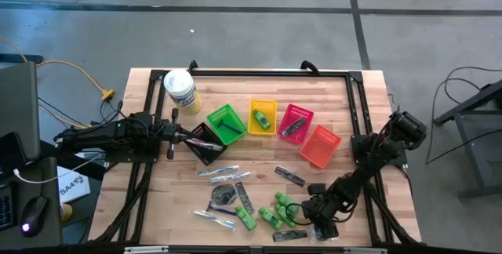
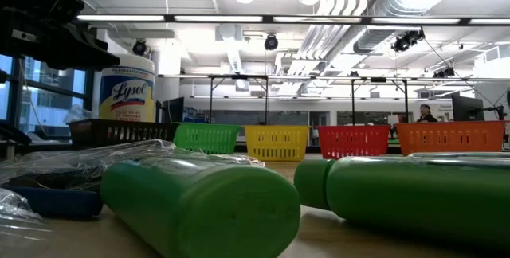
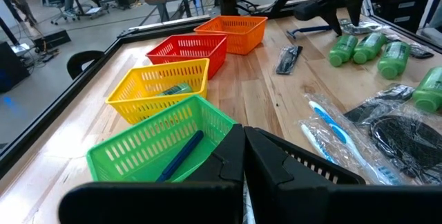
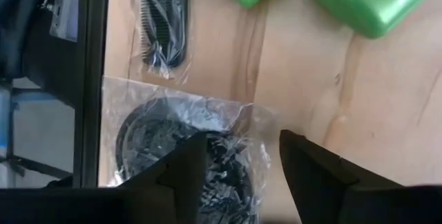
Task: Pick & Place Travel size toiletries
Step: Put the right black hair brush into the orange bin
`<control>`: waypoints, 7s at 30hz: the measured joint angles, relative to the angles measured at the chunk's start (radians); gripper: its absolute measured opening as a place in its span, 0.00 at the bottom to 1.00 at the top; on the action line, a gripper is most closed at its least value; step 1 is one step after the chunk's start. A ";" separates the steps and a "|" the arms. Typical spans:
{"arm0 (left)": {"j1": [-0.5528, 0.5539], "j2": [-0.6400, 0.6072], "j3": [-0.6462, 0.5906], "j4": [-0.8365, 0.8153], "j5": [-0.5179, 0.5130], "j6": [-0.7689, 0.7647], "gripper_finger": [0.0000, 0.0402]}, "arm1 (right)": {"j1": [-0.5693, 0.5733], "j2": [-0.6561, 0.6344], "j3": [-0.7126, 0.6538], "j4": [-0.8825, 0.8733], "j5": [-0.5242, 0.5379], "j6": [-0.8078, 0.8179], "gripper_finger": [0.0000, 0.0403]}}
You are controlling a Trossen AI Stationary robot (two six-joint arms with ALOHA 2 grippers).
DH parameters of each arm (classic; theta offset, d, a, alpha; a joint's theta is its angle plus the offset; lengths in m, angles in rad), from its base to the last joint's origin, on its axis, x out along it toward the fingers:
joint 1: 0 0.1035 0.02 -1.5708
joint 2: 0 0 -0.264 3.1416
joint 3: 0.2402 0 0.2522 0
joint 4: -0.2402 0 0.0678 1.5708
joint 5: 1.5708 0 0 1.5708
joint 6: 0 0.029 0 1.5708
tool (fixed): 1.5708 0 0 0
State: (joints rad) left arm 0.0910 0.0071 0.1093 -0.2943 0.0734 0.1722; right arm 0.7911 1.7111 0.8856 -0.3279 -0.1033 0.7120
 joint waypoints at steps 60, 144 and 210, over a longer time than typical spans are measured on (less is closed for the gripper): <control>0.000 0.000 0.000 0.003 0.000 -0.014 0.00 | -0.034 -0.353 -0.002 -0.025 0.373 -0.379 0.01; 0.000 0.000 0.000 0.000 0.000 -0.013 0.00 | -0.065 0.096 0.129 -0.293 0.620 -0.181 0.01; 0.000 0.000 0.000 0.000 0.000 -0.021 0.00 | -0.015 0.209 0.129 -0.367 0.918 -0.119 0.01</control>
State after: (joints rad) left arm 0.0912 0.0068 0.1091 -0.2947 0.0736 0.1516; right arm 0.7759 1.9197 1.0148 -0.6948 0.8145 0.5935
